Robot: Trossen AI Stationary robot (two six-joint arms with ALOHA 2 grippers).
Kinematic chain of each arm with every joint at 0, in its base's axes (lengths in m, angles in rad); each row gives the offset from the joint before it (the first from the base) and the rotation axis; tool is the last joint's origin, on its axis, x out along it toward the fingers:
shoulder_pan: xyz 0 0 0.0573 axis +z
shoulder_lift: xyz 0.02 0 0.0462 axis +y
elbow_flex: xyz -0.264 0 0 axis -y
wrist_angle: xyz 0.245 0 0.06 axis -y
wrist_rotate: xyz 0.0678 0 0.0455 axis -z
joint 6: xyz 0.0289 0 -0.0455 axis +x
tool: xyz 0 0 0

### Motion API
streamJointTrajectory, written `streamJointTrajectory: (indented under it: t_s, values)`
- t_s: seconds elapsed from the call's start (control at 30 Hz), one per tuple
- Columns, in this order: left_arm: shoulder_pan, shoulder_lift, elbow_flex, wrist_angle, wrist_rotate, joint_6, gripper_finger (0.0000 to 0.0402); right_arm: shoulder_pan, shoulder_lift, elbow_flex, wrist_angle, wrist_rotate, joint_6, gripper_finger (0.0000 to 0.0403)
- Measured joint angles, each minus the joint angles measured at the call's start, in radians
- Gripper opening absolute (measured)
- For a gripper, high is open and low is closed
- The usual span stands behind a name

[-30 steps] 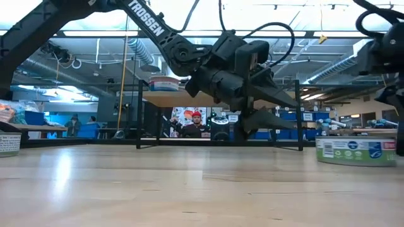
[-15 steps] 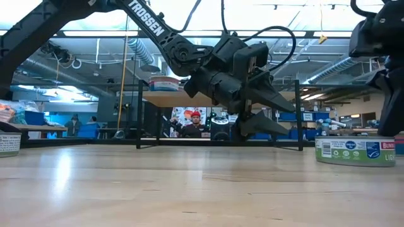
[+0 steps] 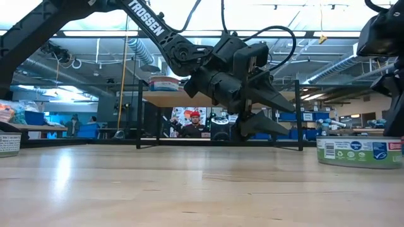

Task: Stack canned seafood by type on shelf
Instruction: Put the bottom right green tuna can on the shelf aligned with the other green tuna can

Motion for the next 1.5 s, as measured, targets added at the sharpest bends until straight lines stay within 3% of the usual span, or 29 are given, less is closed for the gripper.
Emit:
streamJointTrajectory:
  t_s: [0.23, 0.6, 0.93, 1.23, 1.5]
  values:
    - [-0.013, 0.000, 0.000, 0.009, 0.001, 0.000, 0.0218, -0.016, 0.008, 0.061, -0.064, -0.026, -0.033, 0.0022]
    - [-0.018, 0.006, -0.001, 0.033, 0.011, -0.034, 0.0218, -0.043, 0.007, 0.184, -0.215, -0.154, -0.150, 0.0138]
    - [-0.016, 0.037, 0.000, 0.083, 0.053, -0.108, 0.0218, -0.044, 0.108, 0.191, -0.192, -0.137, -0.300, 0.0053]
    - [-0.016, 0.037, 0.000, 0.097, 0.057, -0.129, 0.0218, -0.049, 0.107, 0.246, -0.249, -0.111, -0.379, 0.0073]
    - [-0.016, 0.037, 0.001, 0.092, 0.057, -0.121, 0.0218, -0.076, 0.106, 0.248, -0.234, -0.149, -0.487, 0.0098]
